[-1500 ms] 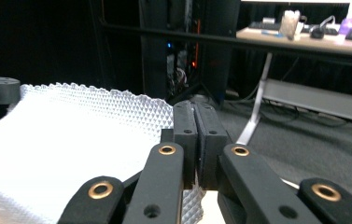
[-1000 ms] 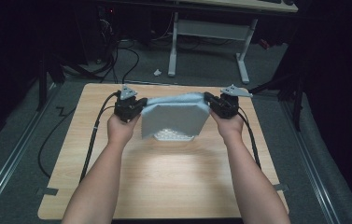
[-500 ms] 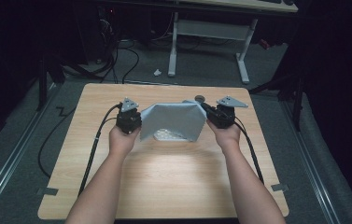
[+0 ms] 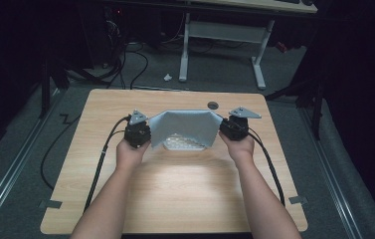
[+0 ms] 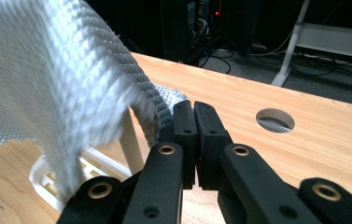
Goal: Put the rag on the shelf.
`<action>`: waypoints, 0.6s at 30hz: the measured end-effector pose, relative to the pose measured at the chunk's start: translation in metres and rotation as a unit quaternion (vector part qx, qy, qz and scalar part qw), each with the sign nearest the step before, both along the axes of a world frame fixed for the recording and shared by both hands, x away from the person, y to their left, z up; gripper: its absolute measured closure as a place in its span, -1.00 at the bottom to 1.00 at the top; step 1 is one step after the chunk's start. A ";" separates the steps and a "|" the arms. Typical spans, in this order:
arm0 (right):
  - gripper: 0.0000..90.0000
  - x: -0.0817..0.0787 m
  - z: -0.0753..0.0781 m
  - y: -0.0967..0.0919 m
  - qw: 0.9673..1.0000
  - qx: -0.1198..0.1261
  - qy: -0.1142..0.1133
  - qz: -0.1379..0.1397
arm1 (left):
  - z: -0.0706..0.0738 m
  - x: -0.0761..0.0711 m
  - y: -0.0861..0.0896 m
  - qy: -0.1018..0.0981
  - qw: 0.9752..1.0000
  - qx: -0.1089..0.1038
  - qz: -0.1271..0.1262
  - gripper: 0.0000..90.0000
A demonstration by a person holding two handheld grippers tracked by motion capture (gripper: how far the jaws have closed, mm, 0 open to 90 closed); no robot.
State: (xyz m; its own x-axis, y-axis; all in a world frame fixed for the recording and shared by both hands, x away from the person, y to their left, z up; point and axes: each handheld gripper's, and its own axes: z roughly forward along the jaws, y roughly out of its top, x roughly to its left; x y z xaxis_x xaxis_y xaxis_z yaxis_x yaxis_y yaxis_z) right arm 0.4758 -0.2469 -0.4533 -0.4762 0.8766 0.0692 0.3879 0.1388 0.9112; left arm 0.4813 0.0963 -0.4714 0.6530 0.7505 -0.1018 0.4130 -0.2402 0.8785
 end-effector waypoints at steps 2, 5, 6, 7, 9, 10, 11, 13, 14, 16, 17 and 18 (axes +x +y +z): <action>0.98 0.001 -0.002 -0.001 1.000 -0.005 0.003 0.000 | 0.000 -0.001 0.000 -0.001 1.000 -0.001 -0.001 0.98; 0.98 0.001 -0.006 -0.004 1.000 -0.004 0.007 -0.007 | 0.000 -0.002 0.000 -0.002 1.000 0.000 -0.002 0.98; 0.98 0.002 -0.008 -0.005 1.000 -0.003 0.008 -0.009 | 0.000 -0.002 0.000 -0.001 1.000 0.000 -0.002 0.98; 0.98 0.002 -0.010 -0.006 1.000 -0.002 0.011 -0.011 | -0.001 -0.002 0.000 -0.001 1.000 0.000 -0.001 0.98; 0.98 0.002 -0.013 -0.008 1.000 -0.003 0.016 -0.014 | -0.002 -0.002 0.001 0.003 1.000 0.000 -0.001 0.98; 0.98 0.002 -0.013 -0.008 1.000 -0.003 0.016 -0.014 | -0.002 -0.002 0.001 0.003 1.000 0.000 -0.001 0.98; 0.98 0.002 -0.015 -0.009 1.000 -0.004 0.016 -0.013 | -0.002 -0.001 0.001 0.005 1.000 0.001 0.000 0.98; 0.97 0.001 -0.016 -0.009 1.000 -0.006 0.019 -0.015 | -0.003 -0.001 0.001 0.008 1.000 -0.004 0.001 0.97; 0.97 0.001 -0.016 -0.009 1.000 -0.006 0.019 -0.015 | -0.003 -0.001 0.001 0.008 1.000 -0.004 0.001 0.96; 0.92 0.001 -0.015 -0.008 1.000 -0.007 0.015 -0.016 | -0.003 -0.001 0.002 0.005 1.000 -0.002 0.007 0.90; 0.92 0.001 -0.015 -0.008 1.000 -0.007 0.015 -0.016 | -0.003 -0.001 0.002 0.005 1.000 -0.002 0.007 0.85; 0.87 0.000 -0.013 -0.009 1.000 -0.003 0.013 -0.018 | -0.002 -0.001 0.004 0.006 1.000 -0.006 0.014 0.79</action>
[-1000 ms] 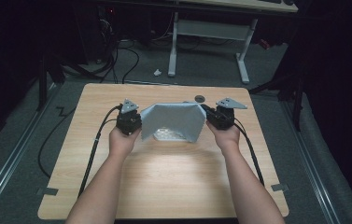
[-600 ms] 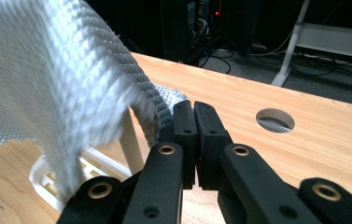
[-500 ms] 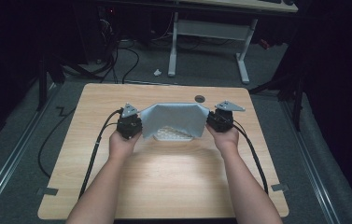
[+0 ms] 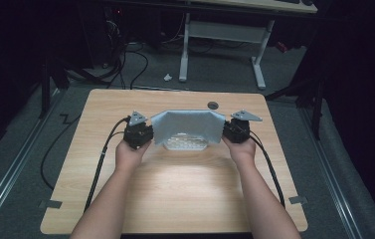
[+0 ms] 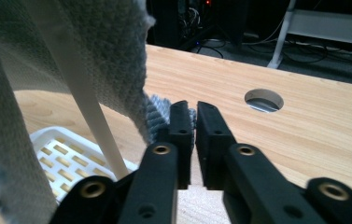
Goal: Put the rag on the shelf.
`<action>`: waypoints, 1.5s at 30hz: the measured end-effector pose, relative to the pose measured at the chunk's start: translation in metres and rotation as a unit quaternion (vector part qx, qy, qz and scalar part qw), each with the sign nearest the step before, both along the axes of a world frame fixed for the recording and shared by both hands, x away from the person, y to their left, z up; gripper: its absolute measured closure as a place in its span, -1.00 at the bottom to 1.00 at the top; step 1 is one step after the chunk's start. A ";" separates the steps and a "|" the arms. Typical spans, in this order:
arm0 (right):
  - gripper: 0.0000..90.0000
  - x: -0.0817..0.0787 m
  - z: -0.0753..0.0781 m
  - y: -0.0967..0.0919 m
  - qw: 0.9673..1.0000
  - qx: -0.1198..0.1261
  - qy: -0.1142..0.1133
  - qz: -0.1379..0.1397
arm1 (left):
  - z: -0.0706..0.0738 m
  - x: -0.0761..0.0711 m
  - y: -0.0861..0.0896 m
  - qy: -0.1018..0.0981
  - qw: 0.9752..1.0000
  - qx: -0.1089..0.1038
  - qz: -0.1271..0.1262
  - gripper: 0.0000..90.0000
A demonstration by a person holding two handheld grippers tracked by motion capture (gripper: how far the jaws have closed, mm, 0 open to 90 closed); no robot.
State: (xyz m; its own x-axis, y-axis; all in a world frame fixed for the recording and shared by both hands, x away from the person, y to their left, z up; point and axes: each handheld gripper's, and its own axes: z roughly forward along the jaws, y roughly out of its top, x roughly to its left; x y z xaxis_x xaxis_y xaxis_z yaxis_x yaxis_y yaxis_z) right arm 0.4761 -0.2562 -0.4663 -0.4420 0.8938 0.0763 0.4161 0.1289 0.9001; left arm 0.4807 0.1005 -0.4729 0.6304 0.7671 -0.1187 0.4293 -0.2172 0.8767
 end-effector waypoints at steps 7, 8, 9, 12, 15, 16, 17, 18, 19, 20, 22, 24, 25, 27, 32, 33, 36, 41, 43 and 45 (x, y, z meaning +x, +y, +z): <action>0.78 -0.003 0.008 -0.009 1.000 0.000 -0.007 -0.003 | 0.005 -0.001 0.010 -0.005 1.000 -0.005 0.014 0.71; 0.78 -0.003 0.010 -0.011 1.000 0.000 -0.011 -0.003 | 0.005 -0.002 0.012 -0.006 1.000 -0.006 0.017 0.70; 0.78 -0.004 0.011 -0.012 1.000 0.002 -0.012 -0.004 | 0.006 -0.003 0.014 -0.008 1.000 -0.005 0.019 0.69; 0.77 -0.006 0.014 -0.016 1.000 0.000 -0.016 -0.007 | 0.006 -0.003 0.017 -0.006 1.000 -0.005 0.023 0.69; 0.76 -0.009 0.018 -0.022 1.000 -0.002 -0.020 -0.011 | 0.007 -0.005 0.023 -0.007 1.000 -0.006 0.029 0.68; 0.76 -0.010 0.019 -0.023 1.000 -0.001 -0.019 -0.012 | 0.007 -0.006 0.025 -0.008 0.999 -0.007 0.030 0.67; 0.76 -0.010 0.019 -0.024 1.000 -0.001 -0.021 -0.013 | 0.008 -0.007 0.026 -0.009 0.999 -0.007 0.033 0.65; 0.76 -0.011 0.020 -0.025 1.000 -0.003 -0.021 -0.014 | 0.008 -0.007 0.026 -0.009 0.999 -0.007 0.033 0.63; 0.76 -0.011 0.020 -0.026 1.000 -0.003 -0.021 -0.015 | 0.009 -0.008 0.030 -0.012 0.999 -0.010 0.037 0.63; 0.76 -0.012 0.021 -0.027 1.000 -0.003 -0.020 -0.016 | 0.009 -0.008 0.030 -0.012 0.999 -0.010 0.037 0.63; 0.77 -0.013 0.022 -0.028 1.000 -0.004 -0.021 -0.017 | 0.010 -0.009 0.035 -0.014 0.999 -0.012 0.043 0.62; 0.77 -0.014 0.023 -0.028 1.000 -0.005 -0.023 -0.018 | 0.011 -0.010 0.038 -0.015 0.999 -0.014 0.045 0.61; 0.77 -0.014 0.023 -0.028 1.000 -0.005 -0.023 -0.018 | 0.011 -0.010 0.038 -0.015 0.999 -0.014 0.045 0.61; 0.76 -0.014 0.024 -0.027 1.000 -0.005 -0.024 -0.018 | 0.012 -0.011 0.041 -0.016 0.999 -0.014 0.048 0.60; 0.67 -0.021 0.026 -0.025 0.999 -0.012 -0.025 -0.016 | 0.016 -0.018 0.048 -0.022 0.998 -0.010 0.052 0.53; 0.63 -0.023 0.026 -0.025 0.999 -0.010 -0.031 -0.015 | 0.017 -0.019 0.049 -0.022 0.998 -0.013 0.053 0.51; 0.54 -0.030 0.026 -0.028 0.999 -0.009 -0.026 -0.019 | 0.023 -0.025 0.052 -0.027 0.998 -0.012 0.055 0.42; 0.45 -0.045 0.032 -0.033 0.999 -0.017 -0.041 -0.017 | 0.029 -0.041 0.056 -0.043 0.998 -0.007 0.052 0.28; 0.42 -0.052 0.035 -0.034 0.999 -0.021 -0.041 -0.019 | 0.029 -0.048 0.059 -0.045 0.998 -0.007 0.048 0.25; 0.39 -0.060 0.038 -0.035 0.999 -0.029 -0.040 -0.018 | 0.029 -0.057 0.060 -0.048 0.998 0.000 0.042 0.23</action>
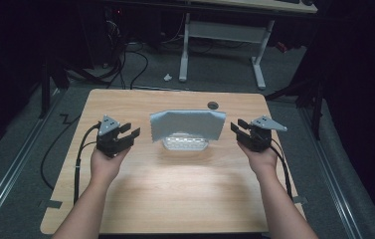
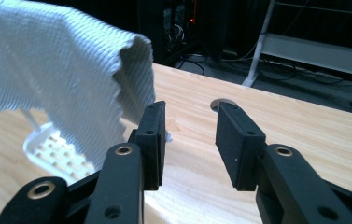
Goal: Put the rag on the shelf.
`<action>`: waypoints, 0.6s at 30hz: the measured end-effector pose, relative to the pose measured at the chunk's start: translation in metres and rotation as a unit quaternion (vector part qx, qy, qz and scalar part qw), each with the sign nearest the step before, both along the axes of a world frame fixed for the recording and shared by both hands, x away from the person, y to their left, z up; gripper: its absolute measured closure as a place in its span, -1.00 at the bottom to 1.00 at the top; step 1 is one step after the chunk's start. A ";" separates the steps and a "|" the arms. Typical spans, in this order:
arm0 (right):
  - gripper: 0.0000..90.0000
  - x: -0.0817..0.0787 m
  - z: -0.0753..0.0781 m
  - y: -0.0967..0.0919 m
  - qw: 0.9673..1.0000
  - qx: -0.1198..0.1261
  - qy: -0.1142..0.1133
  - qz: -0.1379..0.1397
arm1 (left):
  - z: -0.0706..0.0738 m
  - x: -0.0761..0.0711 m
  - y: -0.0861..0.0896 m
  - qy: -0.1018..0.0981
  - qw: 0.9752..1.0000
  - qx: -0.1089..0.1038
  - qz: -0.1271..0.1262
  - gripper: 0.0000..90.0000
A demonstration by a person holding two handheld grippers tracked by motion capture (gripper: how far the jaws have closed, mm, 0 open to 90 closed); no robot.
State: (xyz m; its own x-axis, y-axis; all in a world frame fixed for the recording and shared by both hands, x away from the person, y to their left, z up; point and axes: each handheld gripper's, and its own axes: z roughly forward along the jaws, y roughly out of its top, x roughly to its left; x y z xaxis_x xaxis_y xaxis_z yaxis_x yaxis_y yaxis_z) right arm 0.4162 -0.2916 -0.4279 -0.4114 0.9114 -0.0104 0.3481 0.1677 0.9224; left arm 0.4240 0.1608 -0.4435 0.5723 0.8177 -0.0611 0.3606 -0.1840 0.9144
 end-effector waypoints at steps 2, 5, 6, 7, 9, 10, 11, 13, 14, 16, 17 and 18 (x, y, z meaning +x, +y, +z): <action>0.35 -0.007 0.004 -0.001 1.000 -0.007 0.000 0.002 | -0.001 -0.009 0.002 -0.002 1.000 0.000 -0.007 0.20; 0.33 -0.021 0.007 0.001 1.000 -0.008 -0.018 0.006 | -0.002 -0.018 0.003 -0.001 1.000 0.000 -0.009 0.17; 0.32 -0.025 0.008 0.001 1.000 -0.012 -0.017 0.006 | -0.004 -0.027 0.004 -0.001 1.000 -0.002 -0.014 0.15; 0.32 -0.025 0.008 0.001 1.000 -0.012 -0.017 0.006 | -0.004 -0.027 0.004 -0.001 1.000 -0.002 -0.014 0.14; 0.29 -0.035 0.008 0.006 0.999 -0.030 -0.011 0.010 | -0.007 -0.036 0.003 0.005 1.000 0.001 -0.022 0.12; 0.28 -0.040 0.007 0.007 0.999 -0.033 -0.017 0.015 | -0.010 -0.041 0.002 0.007 1.000 0.003 -0.028 0.12; 0.25 -0.051 0.006 0.011 0.999 -0.034 -0.021 0.022 | -0.015 -0.051 -0.001 0.013 0.999 0.006 -0.039 0.10; 0.22 -0.062 0.002 0.015 0.999 -0.036 -0.018 0.027 | -0.022 -0.061 -0.007 0.025 0.998 0.007 -0.052 0.09; 0.19 -0.067 0.000 0.017 0.999 -0.036 -0.014 0.028 | -0.027 -0.067 -0.011 0.031 0.998 0.005 -0.061 0.07; 0.16 -0.078 -0.006 0.022 0.999 -0.035 -0.009 0.033 | -0.035 -0.078 -0.022 0.046 0.996 0.015 -0.080 0.05; 0.13 -0.083 -0.011 0.025 0.999 -0.035 -0.006 0.035 | -0.039 -0.084 -0.028 0.052 0.994 0.025 -0.090 0.04; 0.11 -0.089 -0.015 0.028 0.999 -0.040 0.000 0.037 | -0.043 -0.090 -0.034 0.059 0.993 0.031 -0.098 0.03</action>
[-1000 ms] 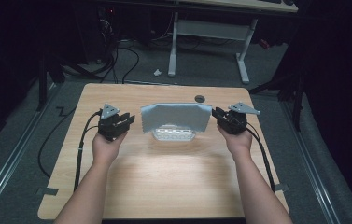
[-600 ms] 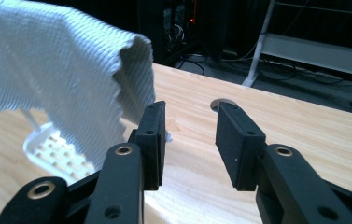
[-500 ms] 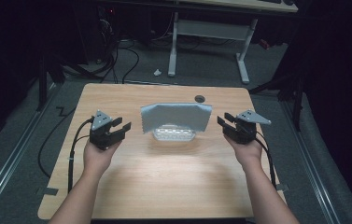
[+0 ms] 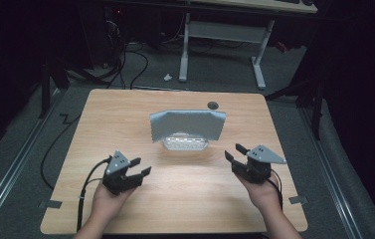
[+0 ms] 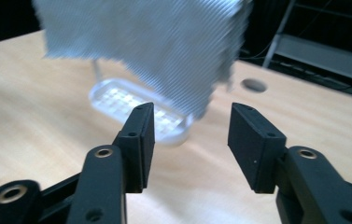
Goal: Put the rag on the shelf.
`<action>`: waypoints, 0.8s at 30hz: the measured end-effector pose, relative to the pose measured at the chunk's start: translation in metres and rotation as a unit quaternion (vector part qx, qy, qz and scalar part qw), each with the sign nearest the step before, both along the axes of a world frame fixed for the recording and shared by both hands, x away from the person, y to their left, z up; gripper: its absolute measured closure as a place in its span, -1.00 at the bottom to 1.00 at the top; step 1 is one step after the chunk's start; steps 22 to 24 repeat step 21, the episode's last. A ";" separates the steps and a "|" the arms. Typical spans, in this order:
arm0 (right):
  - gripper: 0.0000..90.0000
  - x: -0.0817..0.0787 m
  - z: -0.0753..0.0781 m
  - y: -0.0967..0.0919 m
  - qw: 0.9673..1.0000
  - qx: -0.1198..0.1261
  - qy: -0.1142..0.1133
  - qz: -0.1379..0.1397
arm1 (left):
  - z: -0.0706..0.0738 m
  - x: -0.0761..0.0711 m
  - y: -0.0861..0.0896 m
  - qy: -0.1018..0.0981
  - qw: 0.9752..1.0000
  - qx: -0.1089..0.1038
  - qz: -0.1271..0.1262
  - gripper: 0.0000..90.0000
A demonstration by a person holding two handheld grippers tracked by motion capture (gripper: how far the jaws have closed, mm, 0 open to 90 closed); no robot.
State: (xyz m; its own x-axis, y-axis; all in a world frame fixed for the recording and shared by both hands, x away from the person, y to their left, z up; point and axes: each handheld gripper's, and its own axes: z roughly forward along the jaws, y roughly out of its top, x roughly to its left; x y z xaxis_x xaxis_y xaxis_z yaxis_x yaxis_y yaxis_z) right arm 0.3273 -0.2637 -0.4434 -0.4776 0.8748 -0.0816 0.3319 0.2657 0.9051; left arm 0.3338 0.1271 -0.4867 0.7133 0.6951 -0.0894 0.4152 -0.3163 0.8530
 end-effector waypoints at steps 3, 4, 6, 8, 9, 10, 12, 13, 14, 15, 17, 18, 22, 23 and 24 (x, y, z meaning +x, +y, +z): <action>0.06 -0.016 -0.017 0.009 1.000 -0.003 0.016 0.006 | -0.009 -0.012 -0.010 0.011 1.000 0.005 -0.017 0.00; 0.03 -0.021 -0.024 0.012 1.000 -0.007 0.023 0.005 | -0.019 -0.024 -0.017 0.017 0.999 0.011 -0.033 -0.01; -0.03 -0.032 -0.038 0.018 0.999 -0.021 0.038 0.008 | -0.029 -0.035 -0.022 0.012 0.998 0.036 -0.043 -0.01; -0.04 -0.039 -0.046 0.020 0.999 -0.025 0.039 0.004 | -0.034 -0.038 -0.024 0.018 0.998 0.045 -0.050 0.00; 0.17 -0.056 -0.065 0.018 0.999 -0.021 0.031 -0.009 | -0.040 -0.040 -0.029 0.026 0.995 0.071 -0.059 -0.01; 0.05 -0.057 -0.066 0.019 0.998 -0.033 0.045 0.001 | -0.041 -0.040 -0.031 0.027 0.996 0.067 -0.061 -0.01; 0.03 -0.057 -0.063 0.019 0.998 -0.042 0.038 0.006 | -0.041 -0.040 -0.032 0.028 0.996 0.058 -0.059 -0.01; 0.05 -0.057 -0.059 0.013 0.999 -0.034 0.025 -0.011 | -0.039 -0.039 -0.033 0.030 0.997 0.047 -0.056 -0.02; 0.05 -0.057 -0.059 0.013 0.999 -0.034 0.025 -0.011 | -0.039 -0.039 -0.033 0.030 0.997 0.047 -0.056 -0.03; 0.03 -0.053 -0.062 0.009 0.998 -0.008 0.057 -0.014 | -0.037 -0.039 -0.035 0.029 0.997 0.047 -0.053 -0.04; 0.02 -0.051 -0.065 0.009 0.998 -0.026 0.060 -0.008 | -0.037 -0.039 -0.033 0.027 0.997 0.048 -0.050 -0.04; 0.01 -0.051 -0.066 0.010 0.998 -0.031 0.060 -0.006 | -0.037 -0.039 -0.032 0.027 0.997 0.048 -0.048 -0.04; 0.00 -0.050 -0.068 0.007 0.997 -0.026 0.067 -0.002 | -0.037 -0.037 -0.029 0.029 0.998 0.045 -0.040 -0.05; 0.00 -0.050 -0.068 0.007 0.997 -0.026 0.067 -0.002 | -0.037 -0.037 -0.029 0.029 0.998 0.045 -0.040 -0.05; 0.00 -0.050 -0.068 0.007 0.997 -0.026 0.067 -0.002 | -0.037 -0.037 -0.029 0.029 0.998 0.045 -0.040 -0.05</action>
